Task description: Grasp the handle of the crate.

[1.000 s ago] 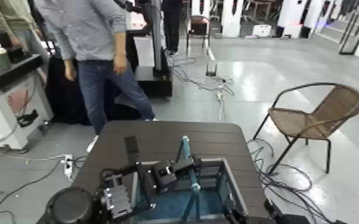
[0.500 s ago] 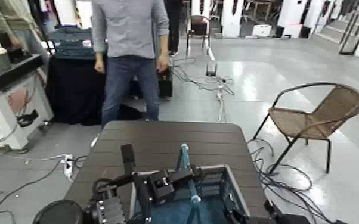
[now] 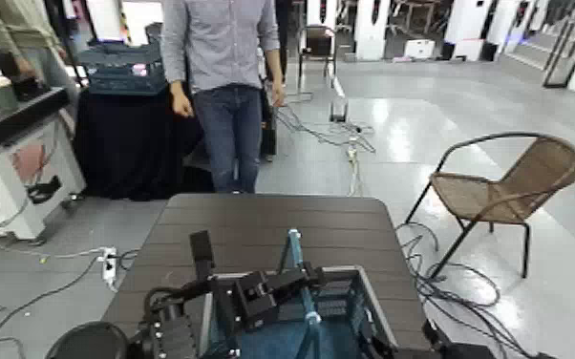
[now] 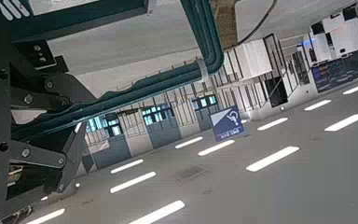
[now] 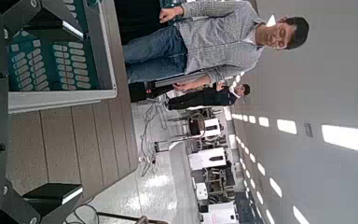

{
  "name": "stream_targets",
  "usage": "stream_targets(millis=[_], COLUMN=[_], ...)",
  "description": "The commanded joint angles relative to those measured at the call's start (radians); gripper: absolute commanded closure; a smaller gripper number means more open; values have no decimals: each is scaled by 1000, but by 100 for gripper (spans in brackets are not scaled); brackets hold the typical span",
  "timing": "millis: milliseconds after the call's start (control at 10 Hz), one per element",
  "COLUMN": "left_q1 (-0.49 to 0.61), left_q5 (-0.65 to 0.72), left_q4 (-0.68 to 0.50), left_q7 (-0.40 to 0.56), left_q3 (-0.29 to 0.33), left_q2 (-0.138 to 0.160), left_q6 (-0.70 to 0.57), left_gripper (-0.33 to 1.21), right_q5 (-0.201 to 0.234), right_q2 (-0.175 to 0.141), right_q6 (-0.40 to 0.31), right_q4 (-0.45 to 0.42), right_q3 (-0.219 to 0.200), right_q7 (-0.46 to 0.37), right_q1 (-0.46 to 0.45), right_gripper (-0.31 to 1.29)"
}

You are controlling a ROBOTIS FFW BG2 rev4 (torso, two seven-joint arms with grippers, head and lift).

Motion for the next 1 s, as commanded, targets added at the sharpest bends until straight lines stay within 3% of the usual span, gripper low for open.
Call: stream_targets(millis=[100,500,1000], left_q1=[-2,-15,-24], left_q5=[1,7,8], left_q4=[3,11,20], left_q7=[-7,-16,-26], left_q3=[-7,-24,-34], left_q2=[1,5,10], left_q6=[-2,-7,-8], left_gripper=[120,120,120], right_q5=[0,2,40], right_q2=[-1,-4,-1], right_q6=[3,7,3], right_q4=[0,-2,-6], right_q3=[0,-1,-6], right_q7=[2,6,17], right_q1=[-3,-4,-3], right_gripper=[16,15,15])
